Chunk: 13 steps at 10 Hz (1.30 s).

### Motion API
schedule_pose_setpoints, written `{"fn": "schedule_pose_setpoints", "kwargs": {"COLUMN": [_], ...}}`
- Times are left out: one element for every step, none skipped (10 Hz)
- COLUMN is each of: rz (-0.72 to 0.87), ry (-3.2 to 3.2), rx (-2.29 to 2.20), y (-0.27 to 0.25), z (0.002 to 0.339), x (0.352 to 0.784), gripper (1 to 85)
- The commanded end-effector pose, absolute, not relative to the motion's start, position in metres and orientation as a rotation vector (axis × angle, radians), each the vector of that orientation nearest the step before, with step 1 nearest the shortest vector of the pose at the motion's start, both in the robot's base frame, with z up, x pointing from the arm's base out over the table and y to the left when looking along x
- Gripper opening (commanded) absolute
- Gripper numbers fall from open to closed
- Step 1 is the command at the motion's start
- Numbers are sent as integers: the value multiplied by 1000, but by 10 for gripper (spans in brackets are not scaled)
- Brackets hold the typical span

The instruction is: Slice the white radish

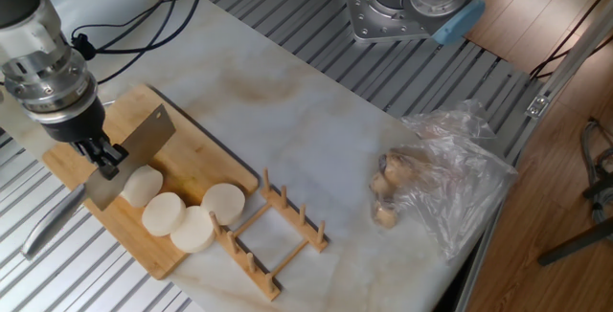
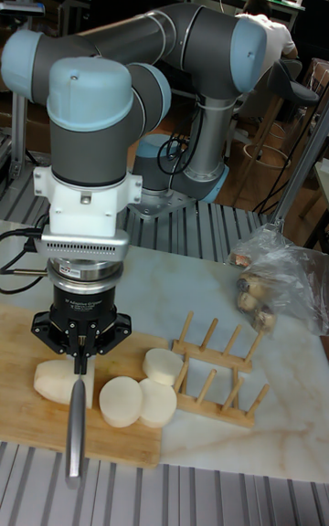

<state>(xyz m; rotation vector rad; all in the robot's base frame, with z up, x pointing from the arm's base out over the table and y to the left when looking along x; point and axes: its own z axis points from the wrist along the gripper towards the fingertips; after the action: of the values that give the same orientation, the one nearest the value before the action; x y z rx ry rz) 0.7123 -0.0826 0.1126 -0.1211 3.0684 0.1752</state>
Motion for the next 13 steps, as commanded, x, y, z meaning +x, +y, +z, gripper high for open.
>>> {"fn": "schedule_pose_setpoints", "kwargs": {"rz": [185, 178, 167, 168, 188, 196, 189, 168, 163, 158, 143, 109, 73], "ry": [3069, 3070, 3075, 3085, 3096, 3098, 3103, 3105, 3107, 3097, 3089, 3048, 3044], "rx": [-88, -79, -68, -54, -41, -34, -34, -40, -40, -37, -27, 10, -6], "y": [-81, -80, -80, -78, -74, -71, -72, -74, -75, -75, -73, -63, -63], "z": [110, 109, 108, 107, 107, 107, 108, 111, 114, 114, 112, 105, 98], "x": [713, 714, 713, 712, 709, 709, 708, 708, 707, 710, 711, 713, 713], "gripper": [13, 13, 13, 13, 13, 13, 13, 13, 13, 13, 13, 13, 13]}}
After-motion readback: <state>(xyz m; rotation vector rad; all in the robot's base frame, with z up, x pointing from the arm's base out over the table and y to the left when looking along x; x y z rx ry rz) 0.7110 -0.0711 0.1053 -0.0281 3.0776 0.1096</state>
